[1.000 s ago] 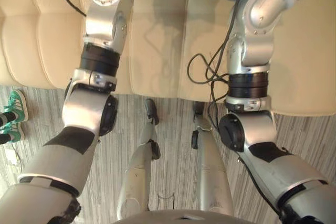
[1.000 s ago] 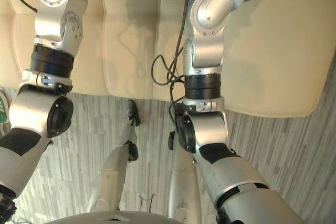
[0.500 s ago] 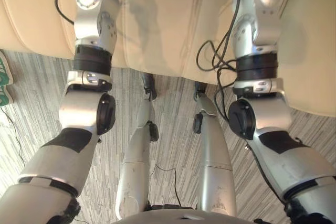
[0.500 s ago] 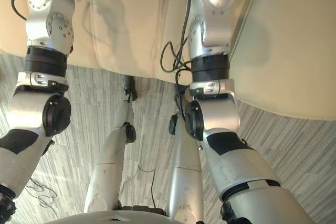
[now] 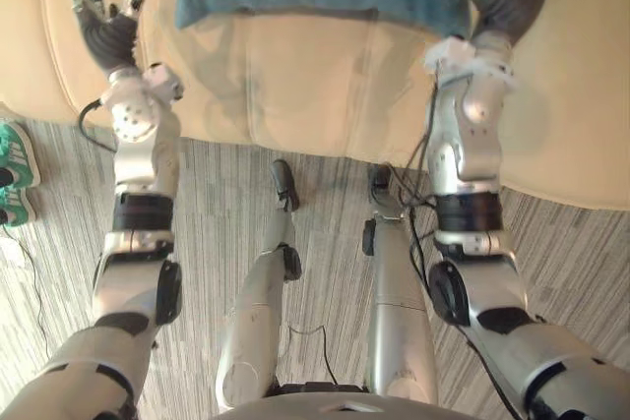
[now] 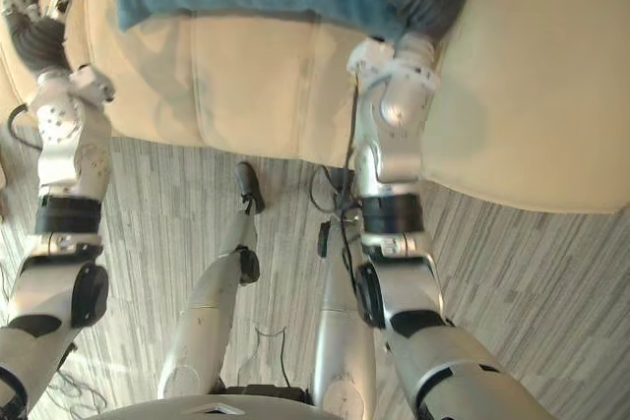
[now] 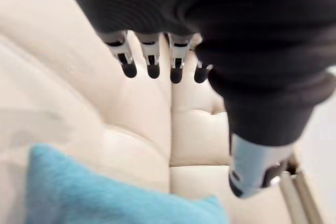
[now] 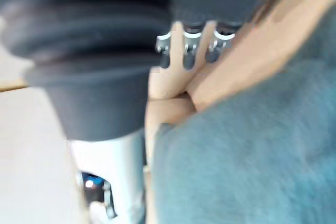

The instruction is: Pick up cushions and gather them together orderly.

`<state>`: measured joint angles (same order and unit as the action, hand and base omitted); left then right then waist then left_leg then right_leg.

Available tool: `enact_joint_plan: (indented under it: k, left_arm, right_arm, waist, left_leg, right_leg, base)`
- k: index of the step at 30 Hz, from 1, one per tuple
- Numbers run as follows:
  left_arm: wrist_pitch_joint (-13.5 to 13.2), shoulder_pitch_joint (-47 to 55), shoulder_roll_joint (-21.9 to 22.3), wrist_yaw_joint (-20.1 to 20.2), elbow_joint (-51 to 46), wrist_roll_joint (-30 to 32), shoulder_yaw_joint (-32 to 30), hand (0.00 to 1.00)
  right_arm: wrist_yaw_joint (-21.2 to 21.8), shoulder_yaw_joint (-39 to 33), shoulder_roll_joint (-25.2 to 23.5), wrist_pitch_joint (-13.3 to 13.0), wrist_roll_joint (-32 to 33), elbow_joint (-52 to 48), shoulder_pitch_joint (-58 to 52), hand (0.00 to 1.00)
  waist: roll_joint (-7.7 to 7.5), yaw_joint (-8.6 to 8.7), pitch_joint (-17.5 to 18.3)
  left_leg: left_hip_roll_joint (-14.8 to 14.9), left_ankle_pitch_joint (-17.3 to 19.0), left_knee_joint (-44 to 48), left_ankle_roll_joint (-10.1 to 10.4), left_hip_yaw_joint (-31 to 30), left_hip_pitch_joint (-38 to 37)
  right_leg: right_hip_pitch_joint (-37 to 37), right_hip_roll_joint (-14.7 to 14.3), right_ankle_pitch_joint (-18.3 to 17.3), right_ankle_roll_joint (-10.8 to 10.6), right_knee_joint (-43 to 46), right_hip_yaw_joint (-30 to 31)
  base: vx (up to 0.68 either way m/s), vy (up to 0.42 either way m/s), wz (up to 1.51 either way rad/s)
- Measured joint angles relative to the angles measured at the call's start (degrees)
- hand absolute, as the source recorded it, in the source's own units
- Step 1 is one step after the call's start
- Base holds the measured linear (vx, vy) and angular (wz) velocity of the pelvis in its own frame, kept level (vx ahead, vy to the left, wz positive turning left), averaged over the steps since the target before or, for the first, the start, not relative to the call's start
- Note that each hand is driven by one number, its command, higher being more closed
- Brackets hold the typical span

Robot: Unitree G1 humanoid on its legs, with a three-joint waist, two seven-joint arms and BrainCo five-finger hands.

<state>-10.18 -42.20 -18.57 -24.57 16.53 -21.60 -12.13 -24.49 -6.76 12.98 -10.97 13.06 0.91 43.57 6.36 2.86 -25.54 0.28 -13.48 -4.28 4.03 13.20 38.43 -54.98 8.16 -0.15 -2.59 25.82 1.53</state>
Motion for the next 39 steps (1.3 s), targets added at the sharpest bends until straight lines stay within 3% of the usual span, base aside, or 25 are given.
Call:
enact_joint_plan:
  k: [2,5,9,10,14,17,21,25,28,29,30,31,33,34,35,36,37,38,39]
  left_arm:
    - [-1.13,4.98,0.03,1.20,-2.09,-0.85,-2.71,0.00]
    - [-2.37,15.92,1.62,3.90,-2.64,-2.70,-7.20,0.00]
    - [-2.43,32.32,7.74,6.75,-1.92,-5.33,-9.50,0.00]
    - [-2.35,36.97,9.59,8.65,0.15,-5.15,-8.49,0.00]
    - [-0.43,45.48,17.13,13.04,14.43,1.10,-6.22,0.00]
    - [1.70,47.74,19.90,15.21,25.04,6.25,-4.93,0.00]
    - [2.93,48.61,21.01,17.50,31.67,10.86,-3.98,0.00]
    - [3.35,48.02,20.68,17.85,33.82,12.28,-4.04,0.00]
    - [3.60,47.60,20.07,17.93,34.04,13.10,-4.33,0.00]
    - [3.82,47.50,20.69,17.92,34.15,13.53,-4.57,0.00]
    - [3.98,47.44,21.01,17.91,34.07,14.70,-4.40,0.00]
    - [3.99,47.54,20.72,17.85,34.10,15.19,-4.34,0.00]
    - [4.37,48.48,19.05,17.81,33.89,15.21,-4.14,0.00]
    - [4.43,48.54,18.71,17.81,33.93,15.20,-4.13,0.00]
    - [4.45,48.59,17.90,17.80,34.24,15.20,-4.29,0.00]
    - [4.56,47.75,17.40,17.80,35.51,15.18,-4.95,0.00]
    - [5.11,47.20,18.45,17.87,37.55,15.16,-5.09,0.00]
    - [5.19,47.83,19.09,17.83,38.27,15.15,-4.92,0.00]
    - [5.07,47.93,19.07,17.73,38.24,15.05,-4.40,0.00]
  right_arm:
    - [0.80,-0.16,1.24,-0.07,-0.06,-5.13,-7.62,0.00]
    - [4.48,-0.25,0.88,-1.57,-1.58,-9.43,-21.28,0.00]
    - [10.22,2.74,-4.68,-2.78,0.65,-8.62,-36.74,0.00]
    - [12.94,4.70,-6.01,-3.20,1.04,-6.63,-40.83,0.00]
    - [18.81,6.35,-10.01,-2.44,0.41,8.85,-49.79,0.00]
    - [20.75,5.80,-11.91,-0.09,-1.81,23.34,-52.21,0.00]
    - [20.88,2.98,-13.44,2.64,-6.27,36.90,-52.21,0.00]
    - [20.63,-1.68,-13.42,3.74,-6.78,41.85,-51.14,0.00]
    - [20.61,-2.96,-13.57,4.54,-6.81,43.52,-51.81,0.00]
    - [20.61,-3.30,-13.08,4.86,-6.83,43.63,-51.83,0.00]
    - [20.66,-4.43,-12.57,4.99,-6.94,44.28,-51.20,0.00]
    - [20.58,-4.93,-12.77,4.98,-6.94,44.84,-51.14,0.00]
    - [20.53,-5.12,-13.24,5.04,-8.79,47.70,-51.20,0.00]
    - [20.51,-5.20,-13.51,5.04,-9.10,48.33,-51.47,0.00]
    - [20.50,-5.27,-14.11,5.01,-9.69,49.75,-51.06,0.00]
    - [20.52,-5.24,-14.28,5.22,-10.87,50.35,-50.18,0.00]
    - [20.49,-5.10,-13.18,5.16,-11.35,50.65,-48.89,0.00]
    - [20.40,-5.12,-12.22,5.19,-11.55,51.39,-47.96,0.00]
    - [20.32,-5.01,-11.85,5.48,-12.29,52.66,-46.03,0.00]
  waist:
    - [-0.31,1.17,0.01]
    - [-2.07,1.97,0.07]
    - [-5.06,1.64,2.01]
    - [-6.47,1.17,3.41]
    - [-7.91,0.96,9.93]
    - [-8.17,0.81,13.77]
    - [-8.39,0.14,16.27]
    - [-8.76,-0.64,16.75]
    - [-9.59,-0.91,16.85]
    - [-8.43,-1.26,16.97]
    - [-7.45,-1.45,16.80]
    - [-7.44,-1.79,16.88]
    - [-10.13,-2.69,18.65]
    - [-10.73,-2.87,19.05]
    - [-12.25,-3.28,20.13]
    - [-12.84,-4.41,20.89]
    - [-10.37,-5.43,21.75]
    - [-8.57,-5.64,22.64]
    - [-8.16,-6.00,22.42]
  left_leg:
    - [0.45,0.74,0.46,-0.95,-0.46,-2.89]
    - [1.67,3.99,4.07,-1.47,-0.13,-7.95]
    - [4.32,9.13,9.62,-0.62,1.52,-14.91]
    - [5.36,11.15,11.71,-0.25,2.53,-17.28]
    - [7.21,15.54,15.24,0.45,3.01,-23.81]
    - [7.16,16.35,14.80,0.61,3.08,-27.79]
    - [6.64,16.59,13.02,0.94,4.22,-32.12]
    - [6.40,17.06,13.18,0.54,6.56,-35.34]
    - [6.25,17.96,15.16,-0.51,7.27,-35.49]
    - [7.81,17.79,14.71,-1.88,7.53,-35.09]
    - [9.51,17.46,14.99,-2.10,7.31,-34.97]
    - [9.95,17.29,15.13,-2.01,7.10,-35.11]
    - [10.45,15.65,15.09,-0.65,6.16,-34.61]
    - [10.38,15.18,14.91,-0.42,6.07,-34.55]
    - [8.96,14.11,14.71,0.31,5.83,-34.40]
    - [8.71,13.53,13.76,0.15,4.97,-34.01]
    - [6.78,14.22,11.53,0.44,0.21,-32.00]
    - [5.28,13.12,9.57,-0.94,-2.37,-31.23]
    - [4.99,10.37,7.88,-2.44,-1.74,-31.00]
  right_leg:
    - [3.69,-0.41,0.00,0.00,-1.04,-0.40]
    - [11.18,-1.63,-0.10,-0.07,-3.39,-0.29]
    - [21.34,-4.16,0.36,0.28,-7.48,0.72]
    - [24.51,-5.03,0.36,0.31,-8.55,1.21]
    - [33.79,-6.41,-0.02,0.31,-12.04,1.49]
    - [38.62,-6.43,0.11,0.09,-14.24,1.44]
    - [42.92,-6.44,1.19,-0.42,-17.24,2.71]
    - [45.45,-6.37,2.48,-0.96,-18.25,4.99]
    - [46.05,-5.84,1.79,-3.30,-19.25,5.59]
    - [46.93,-5.63,0.42,-3.90,-18.86,3.43]
    - [43.07,-5.27,-2.43,-1.37,-4.82,-1.27]
    - [41.23,-4.55,-3.98,-0.81,4.11,-2.94]
    - [41.84,-0.46,-6.44,-1.21,19.47,-5.92]
    - [42.79,0.74,-6.50,-1.16,20.30,-6.18]
    - [44.07,3.51,-5.18,-2.07,18.17,-7.05]
    - [44.30,2.10,-6.22,-2.42,15.27,-8.83]
    - [45.35,0.48,-5.80,-2.16,7.22,-8.10]
    - [47.26,-0.92,-6.40,-2.44,1.81,-7.07]
    - [47.43,-1.35,-8.24,-1.73,-0.58,-6.24]
  base:
    - [0.04,-0.062,-0.18]
    - [0.07,-0.071,-0.26]
    - [0.09,-0.060,-0.46]
    - [0.08,-0.044,-0.53]
    - [0.10,-0.013,-0.24]
    - [0.07,0.024,-0.03]
    - [0.02,0.038,-0.12]
    - [-0.04,0.040,-0.31]
    - [-0.10,0.028,-0.12]
    - [-0.15,0.017,-0.06]
    - [-0.13,0.014,0.01]
    - [-0.07,-0.009,0.09]
    - [-0.08,-0.135,0.24]
    - [-0.08,-0.212,0.26]
    - [-0.02,-0.150,-0.10]
    - [-0.09,-0.058,-0.47]
    - [-0.11,0.060,-0.66]
    - [-0.08,0.120,-0.82]
    - [-0.03,0.010,-0.65]
